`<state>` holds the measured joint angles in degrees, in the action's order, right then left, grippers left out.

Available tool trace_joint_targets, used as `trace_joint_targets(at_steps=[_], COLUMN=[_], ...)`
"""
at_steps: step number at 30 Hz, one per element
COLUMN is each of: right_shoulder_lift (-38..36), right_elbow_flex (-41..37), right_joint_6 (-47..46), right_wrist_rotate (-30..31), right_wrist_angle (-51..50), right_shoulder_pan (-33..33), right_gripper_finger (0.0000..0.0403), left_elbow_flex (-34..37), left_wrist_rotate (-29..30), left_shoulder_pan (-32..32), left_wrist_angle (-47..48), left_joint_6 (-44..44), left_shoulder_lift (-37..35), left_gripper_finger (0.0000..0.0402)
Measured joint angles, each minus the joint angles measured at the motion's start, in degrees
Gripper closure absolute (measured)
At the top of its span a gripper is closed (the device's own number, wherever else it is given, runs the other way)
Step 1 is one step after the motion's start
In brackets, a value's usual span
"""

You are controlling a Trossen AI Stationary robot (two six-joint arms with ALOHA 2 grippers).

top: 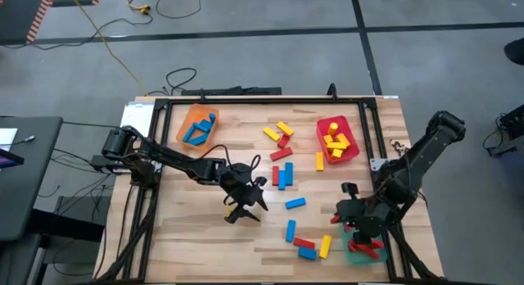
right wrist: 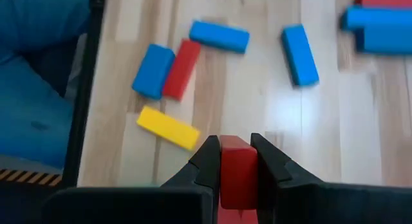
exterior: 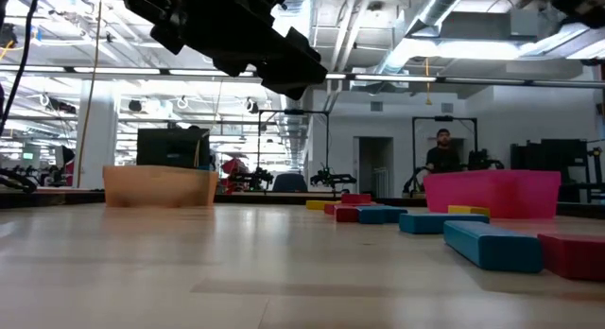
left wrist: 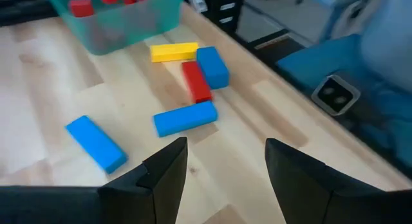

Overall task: Sort blocks
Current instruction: Put the red rectangle block into the green bin

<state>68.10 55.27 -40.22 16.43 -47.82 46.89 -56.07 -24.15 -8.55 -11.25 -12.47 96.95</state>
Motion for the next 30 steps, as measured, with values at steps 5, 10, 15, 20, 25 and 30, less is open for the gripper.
trace_joint_targets(at_steps=[5,10,15,20,25,30], right_shoulder_lift=[0.6,0.5,0.5,0.5,0.5,0.5], right_elbow_flex=[0.0,0.0,0.0,0.1,0.1,0.1], right_joint_6=[-8.1,-12.6,-16.6,-19.9,-24.6,-27.8], right_wrist_rotate=[-2.8,-3.6,-5.1,-6.7,-9.0,-10.1], right_wrist_angle=[-4.6,-5.3,-6.3,-7.6,-10.0,-10.7], right_shoulder_pan=[1.7,3.7,5.0,5.8,6.5,8.0], right_gripper_finger=[0.0339,0.0339,0.0339,0.0339,0.0339,0.0339], left_elbow_flex=[0.1,0.0,-0.7,-5.0,-10.6,-15.5], left_wrist_rotate=[6.7,9.2,9.6,14.0,20.7,21.5], left_shoulder_pan=[-1.3,-1.3,-1.3,-1.2,-0.6,-0.2], left_wrist_angle=[-0.2,-2.1,-7.4,-8.1,-4.4,0.2], left_joint_6=[-2.2,-2.7,-2.2,-0.2,2.7,4.7], left_shoulder_lift=[0.7,2.1,5.4,10.6,16.1,19.4], left_gripper_finger=[0.0198,0.0198,0.0198,0.0198,0.0198,0.0198])
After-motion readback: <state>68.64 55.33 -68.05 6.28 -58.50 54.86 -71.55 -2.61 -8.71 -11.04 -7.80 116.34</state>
